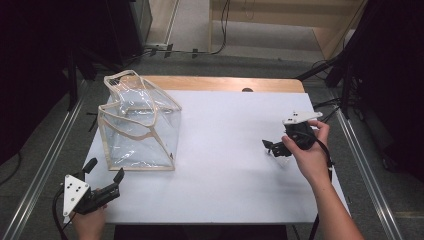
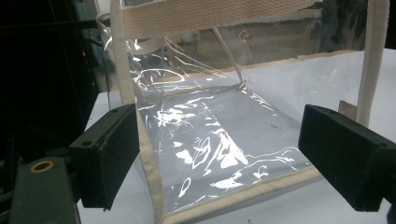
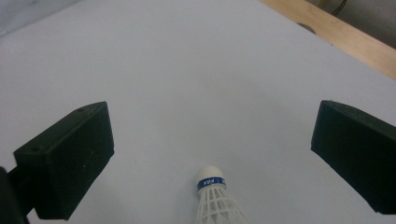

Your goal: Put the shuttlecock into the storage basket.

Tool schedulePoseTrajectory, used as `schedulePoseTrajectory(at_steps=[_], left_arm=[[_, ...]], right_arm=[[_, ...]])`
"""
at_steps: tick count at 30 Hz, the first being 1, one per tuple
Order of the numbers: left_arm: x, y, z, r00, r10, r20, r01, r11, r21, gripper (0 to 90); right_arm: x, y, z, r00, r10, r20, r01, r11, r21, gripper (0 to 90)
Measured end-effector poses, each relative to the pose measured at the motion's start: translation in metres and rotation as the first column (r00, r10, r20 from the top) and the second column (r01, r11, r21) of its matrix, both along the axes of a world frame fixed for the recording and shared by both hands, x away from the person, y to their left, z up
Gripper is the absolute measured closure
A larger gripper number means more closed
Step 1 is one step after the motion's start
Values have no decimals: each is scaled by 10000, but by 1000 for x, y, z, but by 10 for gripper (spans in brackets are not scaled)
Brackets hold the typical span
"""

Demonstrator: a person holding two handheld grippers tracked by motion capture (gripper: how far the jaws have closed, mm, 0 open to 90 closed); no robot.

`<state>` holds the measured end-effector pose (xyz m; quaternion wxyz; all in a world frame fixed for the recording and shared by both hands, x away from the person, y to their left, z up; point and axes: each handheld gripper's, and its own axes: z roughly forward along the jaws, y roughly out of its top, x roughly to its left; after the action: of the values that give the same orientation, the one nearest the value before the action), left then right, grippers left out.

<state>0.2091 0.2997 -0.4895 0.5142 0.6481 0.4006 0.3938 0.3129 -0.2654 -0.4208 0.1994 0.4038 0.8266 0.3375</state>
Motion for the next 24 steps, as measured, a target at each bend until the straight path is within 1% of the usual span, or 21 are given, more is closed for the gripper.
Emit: schedulePoseTrajectory(at_steps=[4, 6, 10, 11, 16, 17, 19, 24], left_arm=[[0, 0, 0, 10000, -2, 4, 2, 10000, 10, 133], [0, 0, 0, 10000, 3, 8, -3, 10000, -3, 132], [0, 0, 0, 10000, 0, 11, 0, 10000, 3, 133], [0, 0, 0, 10000, 0, 7, 0, 10000, -5, 133], [0, 0, 0, 10000, -9, 4, 9, 10000, -13, 133], [0, 0, 0, 10000, -9, 4, 9, 10000, -13, 132], [0, 0, 0, 10000, -19, 2, 19, 10000, -22, 133], [0, 1, 0, 10000, -23, 1, 23, 10000, -12, 133]], right_arm=[[6, 3, -5, 9989, 52, -461, -65, 9996, -265, 0], [10, 4, -8, 9979, 160, -629, -192, 9985, -514, 0], [14, 7, -14, 9947, 162, -1017, -249, 9960, -853, 0], [15, 7, -16, 9939, 233, -1078, -330, 9954, -896, 0], [19, 9, -23, 9884, 206, -1502, -382, 9926, -1152, 0], [19, 9, -23, 9884, 206, -1502, -382, 9926, -1152, 0], [22, 11, -26, 9852, 275, -1690, -503, 9900, -1320, 0], [25, 12, -31, 9787, 269, -2037, -594, 9861, -1551, 0]])
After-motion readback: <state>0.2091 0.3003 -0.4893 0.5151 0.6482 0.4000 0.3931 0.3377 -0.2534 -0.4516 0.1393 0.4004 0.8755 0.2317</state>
